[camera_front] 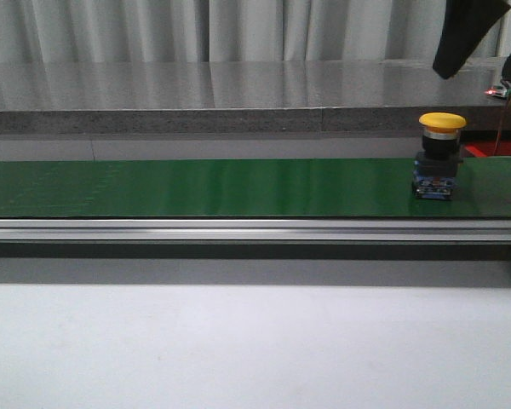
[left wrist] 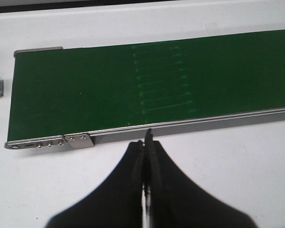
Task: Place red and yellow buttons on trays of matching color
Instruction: 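Move the right gripper onto the second yellow button on the belt, grasp, then carry the second yellow button into the yellow tray, release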
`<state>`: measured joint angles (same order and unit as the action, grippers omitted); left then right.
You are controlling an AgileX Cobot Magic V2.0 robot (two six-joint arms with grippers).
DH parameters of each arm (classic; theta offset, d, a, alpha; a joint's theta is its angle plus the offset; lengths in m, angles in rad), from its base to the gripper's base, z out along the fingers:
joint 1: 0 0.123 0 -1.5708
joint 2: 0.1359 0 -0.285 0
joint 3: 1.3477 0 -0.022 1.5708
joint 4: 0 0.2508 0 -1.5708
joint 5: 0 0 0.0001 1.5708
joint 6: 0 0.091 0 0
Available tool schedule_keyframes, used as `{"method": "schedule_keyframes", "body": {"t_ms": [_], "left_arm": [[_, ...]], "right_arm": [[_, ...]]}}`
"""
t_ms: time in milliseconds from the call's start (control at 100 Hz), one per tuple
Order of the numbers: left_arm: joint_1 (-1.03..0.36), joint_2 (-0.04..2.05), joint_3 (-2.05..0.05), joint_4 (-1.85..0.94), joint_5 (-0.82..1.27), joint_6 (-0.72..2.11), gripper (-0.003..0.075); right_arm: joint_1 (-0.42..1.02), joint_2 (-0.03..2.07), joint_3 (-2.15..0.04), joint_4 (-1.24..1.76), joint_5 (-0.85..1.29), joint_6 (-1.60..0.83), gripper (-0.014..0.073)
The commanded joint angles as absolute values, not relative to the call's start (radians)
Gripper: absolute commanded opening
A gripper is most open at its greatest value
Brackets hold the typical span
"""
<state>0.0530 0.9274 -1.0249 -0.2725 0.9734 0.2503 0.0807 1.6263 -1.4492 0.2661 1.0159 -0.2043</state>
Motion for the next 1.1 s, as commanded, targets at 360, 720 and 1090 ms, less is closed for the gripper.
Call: {"method": "schedule_keyframes", "body": {"t_ms": [360,720,1090], "left_arm": [[0.044,0.916,-1.05,-0.3,0.916,0.241,-0.002],[0.044,0.916,-1.05,-0.3,0.916,0.241,-0.002],[0.044,0.916,-1.05,-0.3,0.916,0.241,-0.002]], "right_arm": [[0.103,1.661,-1.51,0.248,1.036,-0.209,0.0587],[0.059,1.729,-1.51,0.168,1.05,-0.151,0.0587],[0.055,1.732,-1.51,0.168,1.037,-0.151,0.0099]]}}
